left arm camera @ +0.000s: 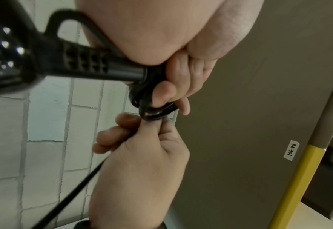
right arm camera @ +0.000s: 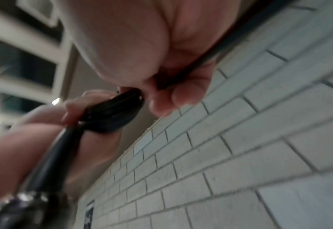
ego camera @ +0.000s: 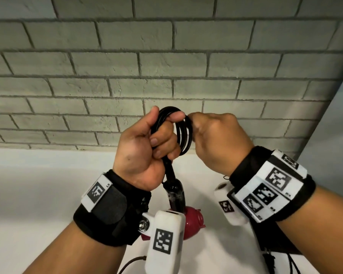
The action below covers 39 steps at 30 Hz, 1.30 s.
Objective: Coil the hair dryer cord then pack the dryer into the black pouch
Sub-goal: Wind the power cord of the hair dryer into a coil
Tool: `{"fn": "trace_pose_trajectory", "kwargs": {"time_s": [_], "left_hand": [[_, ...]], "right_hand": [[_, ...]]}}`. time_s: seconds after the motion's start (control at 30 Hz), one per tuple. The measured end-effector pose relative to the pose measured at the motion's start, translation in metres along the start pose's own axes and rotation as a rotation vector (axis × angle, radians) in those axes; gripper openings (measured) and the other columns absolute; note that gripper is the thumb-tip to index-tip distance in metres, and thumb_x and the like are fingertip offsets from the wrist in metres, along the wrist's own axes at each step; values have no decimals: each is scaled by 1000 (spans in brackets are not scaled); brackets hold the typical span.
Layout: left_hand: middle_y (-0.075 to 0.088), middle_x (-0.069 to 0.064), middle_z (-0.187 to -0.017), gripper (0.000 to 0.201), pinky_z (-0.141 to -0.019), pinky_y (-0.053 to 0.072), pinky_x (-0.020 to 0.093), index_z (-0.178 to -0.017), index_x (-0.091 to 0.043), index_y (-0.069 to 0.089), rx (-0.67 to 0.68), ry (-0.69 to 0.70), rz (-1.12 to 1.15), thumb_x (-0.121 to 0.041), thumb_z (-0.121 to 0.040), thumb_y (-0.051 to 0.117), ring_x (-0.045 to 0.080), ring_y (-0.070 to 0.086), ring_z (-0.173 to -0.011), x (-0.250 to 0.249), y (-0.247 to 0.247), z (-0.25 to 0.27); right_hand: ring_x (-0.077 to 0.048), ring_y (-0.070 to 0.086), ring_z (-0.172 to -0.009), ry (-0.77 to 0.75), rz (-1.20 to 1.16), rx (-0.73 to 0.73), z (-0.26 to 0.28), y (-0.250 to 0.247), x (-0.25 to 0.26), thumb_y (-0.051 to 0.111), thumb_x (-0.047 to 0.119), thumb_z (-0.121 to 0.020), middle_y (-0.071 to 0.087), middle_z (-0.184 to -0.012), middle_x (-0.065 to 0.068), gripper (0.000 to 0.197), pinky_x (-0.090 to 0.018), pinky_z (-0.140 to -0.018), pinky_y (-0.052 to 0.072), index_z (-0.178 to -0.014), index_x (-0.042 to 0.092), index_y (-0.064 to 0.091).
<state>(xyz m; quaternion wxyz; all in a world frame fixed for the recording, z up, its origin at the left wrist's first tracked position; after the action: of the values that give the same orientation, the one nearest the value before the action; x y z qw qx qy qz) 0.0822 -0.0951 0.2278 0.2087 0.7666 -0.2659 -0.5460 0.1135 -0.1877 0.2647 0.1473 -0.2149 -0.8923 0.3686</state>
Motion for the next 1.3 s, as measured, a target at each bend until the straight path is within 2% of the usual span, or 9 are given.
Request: {"fn": "trace_pose_trajectory", "kwargs": {"time_s": [0.17,0.37,0.53,0.67,0.77,0.87,1.03,1.2,1.3], "left_hand": [[29,-9,-42,45,-41,28,22,-95,0,61,-58,-13,12,-33,-100,31,5,22,-35,5,-5,-1],[28,-9,-46,46,-44,31,21,-95,-2,64,-163,62,8,-36,-101,33,6,23,-38,-17,-19,-6],[29,-8,-47,45,-46,33,21,-99,-4,63,-177,93,54,-38,-102,33,7,24,-39,-28,-28,-7],[30,-8,-47,44,-46,33,21,-100,-4,62,-148,100,105,-37,-102,33,7,25,-38,-35,-32,-5],[29,-7,-46,43,-45,33,21,-99,-4,62,-128,105,127,-36,-101,34,7,24,-38,-41,-31,-3],[29,-7,-45,43,-44,33,21,-97,-3,63,-107,102,133,-36,-100,34,7,24,-37,-42,-28,-4],[30,-8,-43,44,-42,31,20,-96,-4,63,-73,120,118,-37,-99,34,6,22,-36,-41,-24,-2],[29,-8,-42,47,-41,32,21,-93,-4,64,-50,119,108,-40,-98,35,6,23,-34,-33,-17,-3],[30,-7,-43,48,-43,33,21,-96,-4,63,-47,132,137,-41,-100,33,6,24,-35,-34,-18,-3]], "right_hand": [[-26,61,-58,148,-251,158,18,24,-11,40,1,-86,68,-68,-12,19,-40,-56,49,-83,4,58],[0,52,-48,224,-369,266,38,43,-9,41,16,-99,49,-57,11,21,-10,-49,34,-105,11,60],[-9,47,-46,283,-375,112,40,36,-16,52,36,-95,49,-49,4,24,-16,-48,34,-116,25,47],[-12,44,-53,135,-208,-245,37,7,-12,59,18,-93,53,-64,2,12,-23,-51,37,-89,8,66],[-19,42,-49,69,-63,-242,37,9,-10,55,17,-94,45,-67,5,20,-29,-46,42,-79,8,65],[-21,36,-43,213,-277,-67,36,28,-15,50,27,-96,38,-53,5,36,-29,-41,38,-64,11,53],[-12,6,-41,876,-1795,485,53,75,-12,49,36,-85,11,-49,6,44,-17,-43,7,-51,25,25],[-10,9,-42,922,-1929,772,74,91,4,51,45,-86,14,-51,6,47,-16,-41,11,-54,24,23],[-9,8,-42,955,-1761,734,80,96,10,54,65,-77,16,-51,4,58,-14,-41,9,-52,22,25]]}}
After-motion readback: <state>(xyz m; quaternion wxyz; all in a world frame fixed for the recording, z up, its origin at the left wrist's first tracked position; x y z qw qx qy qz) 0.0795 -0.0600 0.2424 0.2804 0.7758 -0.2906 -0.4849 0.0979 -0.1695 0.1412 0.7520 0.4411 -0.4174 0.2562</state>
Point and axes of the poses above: each hand's wrist, its own z-axis away from the middle knuckle, its own y-axis out of the palm, x = y × z, the point moved 8 cm from there along -z, towards the middle knuckle
